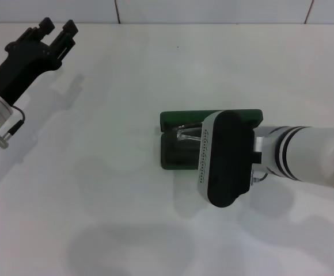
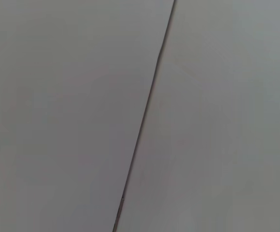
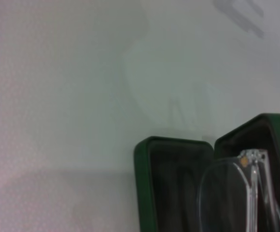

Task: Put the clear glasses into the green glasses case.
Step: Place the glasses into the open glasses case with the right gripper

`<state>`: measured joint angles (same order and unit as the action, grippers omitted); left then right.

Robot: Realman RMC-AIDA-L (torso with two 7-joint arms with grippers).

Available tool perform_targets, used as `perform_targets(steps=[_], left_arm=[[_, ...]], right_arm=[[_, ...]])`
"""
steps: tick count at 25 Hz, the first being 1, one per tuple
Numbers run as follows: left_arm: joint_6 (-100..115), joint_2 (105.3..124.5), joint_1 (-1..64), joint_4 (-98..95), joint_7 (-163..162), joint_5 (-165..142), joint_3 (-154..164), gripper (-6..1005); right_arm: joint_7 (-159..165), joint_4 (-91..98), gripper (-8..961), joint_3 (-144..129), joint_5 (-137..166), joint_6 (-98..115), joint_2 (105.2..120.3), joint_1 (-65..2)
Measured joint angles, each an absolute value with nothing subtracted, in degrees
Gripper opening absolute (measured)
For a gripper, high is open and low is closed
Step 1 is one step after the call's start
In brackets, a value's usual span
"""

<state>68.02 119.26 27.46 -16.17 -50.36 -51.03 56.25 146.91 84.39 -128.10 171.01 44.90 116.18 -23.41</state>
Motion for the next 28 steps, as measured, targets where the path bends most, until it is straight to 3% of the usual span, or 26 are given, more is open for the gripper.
perform_targets(steps=[28], left_arm=[[68.0,119.27,27.8,-16.2,-50.3,-51.5,56.2,599]], right_arm=[[146.8,82.2,7,-127.5,171.1,45.0,116.18,-26.5]])
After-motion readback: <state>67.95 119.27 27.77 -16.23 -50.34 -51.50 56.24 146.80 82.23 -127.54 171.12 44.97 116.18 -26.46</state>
